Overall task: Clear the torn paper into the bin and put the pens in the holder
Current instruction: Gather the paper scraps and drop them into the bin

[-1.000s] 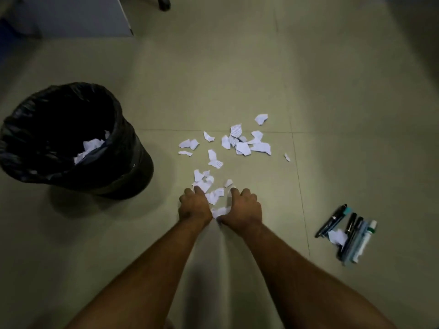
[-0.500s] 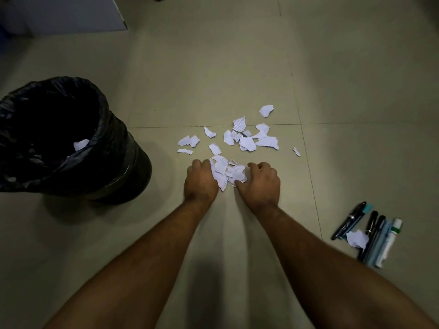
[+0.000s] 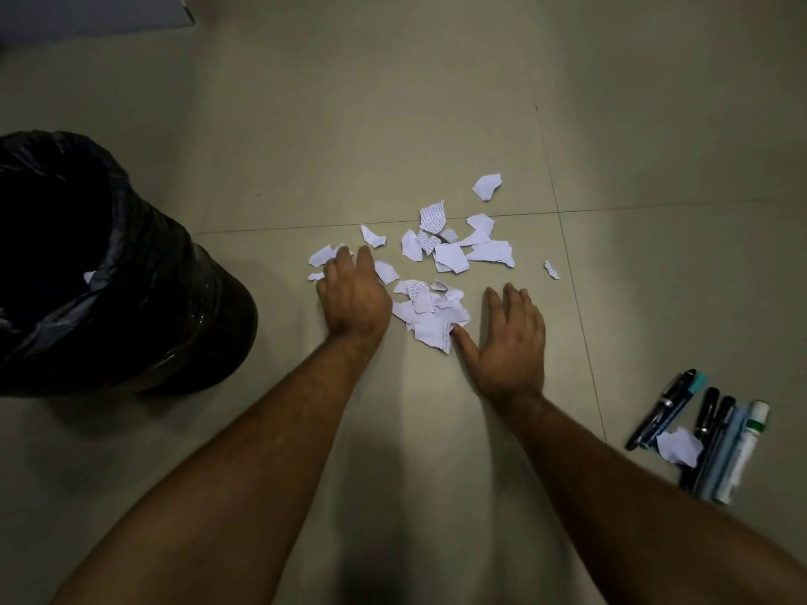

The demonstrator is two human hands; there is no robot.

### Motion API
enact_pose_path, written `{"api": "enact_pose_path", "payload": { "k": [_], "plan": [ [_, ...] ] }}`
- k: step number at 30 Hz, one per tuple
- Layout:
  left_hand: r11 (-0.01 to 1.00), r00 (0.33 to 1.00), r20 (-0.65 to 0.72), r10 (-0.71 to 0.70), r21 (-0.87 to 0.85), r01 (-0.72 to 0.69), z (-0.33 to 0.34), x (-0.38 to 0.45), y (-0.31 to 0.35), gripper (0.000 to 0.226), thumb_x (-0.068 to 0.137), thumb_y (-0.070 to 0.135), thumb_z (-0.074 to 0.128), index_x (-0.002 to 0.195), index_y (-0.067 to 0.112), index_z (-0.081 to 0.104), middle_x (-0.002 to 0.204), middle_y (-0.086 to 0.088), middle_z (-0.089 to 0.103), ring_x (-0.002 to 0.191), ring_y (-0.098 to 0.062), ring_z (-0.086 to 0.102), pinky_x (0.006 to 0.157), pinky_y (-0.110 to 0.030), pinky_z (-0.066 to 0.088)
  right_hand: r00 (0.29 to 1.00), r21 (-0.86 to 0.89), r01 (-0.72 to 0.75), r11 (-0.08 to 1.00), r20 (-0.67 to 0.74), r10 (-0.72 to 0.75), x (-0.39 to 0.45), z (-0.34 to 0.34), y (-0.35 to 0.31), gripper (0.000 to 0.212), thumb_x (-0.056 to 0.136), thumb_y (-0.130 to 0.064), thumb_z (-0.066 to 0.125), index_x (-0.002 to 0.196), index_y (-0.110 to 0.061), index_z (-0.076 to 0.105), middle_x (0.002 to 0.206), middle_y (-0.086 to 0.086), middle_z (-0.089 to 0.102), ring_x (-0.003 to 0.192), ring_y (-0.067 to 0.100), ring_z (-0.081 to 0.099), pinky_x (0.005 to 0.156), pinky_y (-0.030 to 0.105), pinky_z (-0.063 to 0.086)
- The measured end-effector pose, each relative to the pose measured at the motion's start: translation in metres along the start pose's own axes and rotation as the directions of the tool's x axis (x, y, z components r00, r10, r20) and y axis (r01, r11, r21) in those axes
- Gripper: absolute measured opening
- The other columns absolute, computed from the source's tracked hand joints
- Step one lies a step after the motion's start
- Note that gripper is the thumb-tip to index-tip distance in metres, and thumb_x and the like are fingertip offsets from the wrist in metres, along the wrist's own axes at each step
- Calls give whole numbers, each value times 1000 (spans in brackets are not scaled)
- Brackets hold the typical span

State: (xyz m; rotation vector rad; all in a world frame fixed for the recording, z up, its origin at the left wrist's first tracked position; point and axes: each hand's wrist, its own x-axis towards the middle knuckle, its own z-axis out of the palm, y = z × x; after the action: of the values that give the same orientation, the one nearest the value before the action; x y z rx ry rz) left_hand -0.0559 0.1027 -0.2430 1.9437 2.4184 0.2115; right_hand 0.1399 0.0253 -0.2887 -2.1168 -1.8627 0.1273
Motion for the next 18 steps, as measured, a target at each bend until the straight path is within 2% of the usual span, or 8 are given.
{"api": "enact_pose_path", "payload": {
  "k": [2, 4, 8, 10, 13, 15, 16, 18],
  "plan": [
    [994, 987, 115, -111, -9, 112, 3, 11, 1, 48, 81, 11, 58, 129, 12, 54, 136, -15, 51, 117, -35, 54, 89, -43, 45, 1000, -25, 5, 1000, -9, -5, 1, 1, 0, 75, 90, -66, 47, 140, -10, 50, 150, 18, 43, 141, 36, 36, 115, 47, 27],
    [990, 975, 179, -131, -33, 139, 11, 13, 6, 45, 85, 10, 50, 130, 11, 51, 139, -16, 48, 122, -36, 49, 94, -43, 42, 1000, -43, 7, 999, -10, -8, 2, 1, -1, 75, 90, -67, 45, 140, -11, 51, 152, 17, 42, 142, 36, 35, 115, 47, 26],
    [981, 979, 87, 184, -75, -178, 19, -5, 22, 51, 73, 13, 39, 117, 13, 65, 111, -12, 66, 91, -34, 64, 73, -37, 50, 999, -66, -10, 998, 33, 12, 4, -3, -2, 70, 93, -64, 41, 142, -14, 48, 154, 14, 38, 143, 34, 32, 115, 46, 25],
    [977, 977, 45, 210, -45, -208, 13, -6, 24, 53, 72, 19, 34, 116, 20, 65, 109, -6, 67, 86, -29, 65, 70, -33, 49, 999, -71, -20, 997, 49, 24, 5, -4, -3, 69, 93, -63, 40, 142, -15, 48, 155, 13, 38, 144, 33, 32, 115, 46, 25],
    [1000, 1000, 10, 25, 17, -25, 9, 13, 19, 60, 71, 23, 33, 125, 21, 58, 127, -9, 60, 106, -30, 62, 86, -38, 48, 999, -77, -29, 997, 26, 31, 6, -4, -3, 66, 94, -61, 40, 141, -15, 49, 154, 13, 39, 143, 34, 33, 115, 46, 25],
    [994, 991, 78, -105, -35, 108, 14, 29, 17, 59, 78, 20, 42, 136, 17, 50, 143, -16, 47, 126, -36, 49, 101, -46, 40, 999, -82, -29, 996, 36, 32, 7, -4, -3, 64, 95, -60, 40, 142, -16, 48, 154, 13, 39, 144, 33, 32, 115, 46, 24],
    [991, 985, 135, -104, -70, 114, 18, 32, 17, 58, 82, 21, 45, 140, 16, 46, 147, -18, 42, 132, -38, 43, 106, -47, 36, 999, -84, -33, 996, 37, 36, 7, -3, -3, 63, 95, -59, 40, 142, -16, 48, 154, 12, 39, 144, 33, 32, 115, 46, 24],
    [982, 984, 168, 59, -188, -27, 25, 30, 24, 58, 83, 25, 40, 139, 11, 49, 145, -18, 46, 134, -38, 41, 111, -46, 34, 999, -72, -39, 997, 21, 41, 7, -4, -3, 61, 96, -57, 41, 140, -16, 49, 153, 12, 40, 144, 33, 33, 114, 46, 26]
  ]
}}
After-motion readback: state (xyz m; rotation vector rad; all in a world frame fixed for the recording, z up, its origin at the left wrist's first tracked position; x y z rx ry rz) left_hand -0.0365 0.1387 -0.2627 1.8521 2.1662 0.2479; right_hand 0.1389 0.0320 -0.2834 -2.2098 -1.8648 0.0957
